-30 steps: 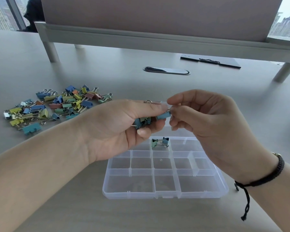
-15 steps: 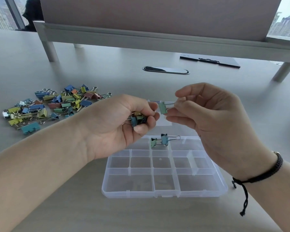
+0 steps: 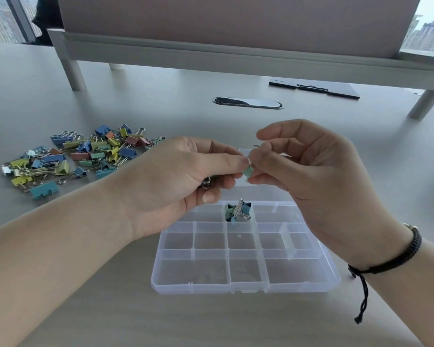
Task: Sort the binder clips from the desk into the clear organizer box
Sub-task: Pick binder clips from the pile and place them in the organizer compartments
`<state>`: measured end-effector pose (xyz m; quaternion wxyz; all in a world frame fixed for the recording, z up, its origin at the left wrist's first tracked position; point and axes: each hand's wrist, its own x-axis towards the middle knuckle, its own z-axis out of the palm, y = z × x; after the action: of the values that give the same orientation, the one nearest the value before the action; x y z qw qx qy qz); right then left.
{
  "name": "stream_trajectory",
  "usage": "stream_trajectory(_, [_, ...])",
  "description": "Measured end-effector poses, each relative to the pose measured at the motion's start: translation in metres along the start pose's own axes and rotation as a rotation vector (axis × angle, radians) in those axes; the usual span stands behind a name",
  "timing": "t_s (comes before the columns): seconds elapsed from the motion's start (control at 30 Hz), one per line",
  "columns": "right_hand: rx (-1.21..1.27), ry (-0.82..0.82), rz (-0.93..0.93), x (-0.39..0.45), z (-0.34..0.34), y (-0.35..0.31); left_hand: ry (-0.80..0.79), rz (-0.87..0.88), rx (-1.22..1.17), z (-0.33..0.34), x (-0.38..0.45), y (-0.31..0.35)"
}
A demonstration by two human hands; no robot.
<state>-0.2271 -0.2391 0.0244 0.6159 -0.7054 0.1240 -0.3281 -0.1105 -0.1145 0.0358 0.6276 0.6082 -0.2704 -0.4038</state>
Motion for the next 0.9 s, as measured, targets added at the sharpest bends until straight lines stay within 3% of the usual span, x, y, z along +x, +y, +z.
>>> stream_trajectory(0.43, [-0.065, -0.144, 0.064, -0.001, -0.002, -0.002, -0.016, -0.015, -0.044, -0.002, -0.001, 0.004])
stream_trajectory(0.73, [-0.071, -0.138, -0.032, 0.000, -0.003, 0.002, -0.073, -0.015, -0.049, -0.003, -0.003, 0.004])
stream_trajectory(0.83, [-0.274, -0.086, -0.043, 0.001, -0.006, 0.002, 0.022, -0.038, -0.116, -0.004, -0.002, 0.005])
stream_trajectory(0.9, [-0.577, -0.123, -0.048, 0.002, -0.011, 0.004, 0.100, -0.046, -0.151, -0.004, 0.000, 0.005])
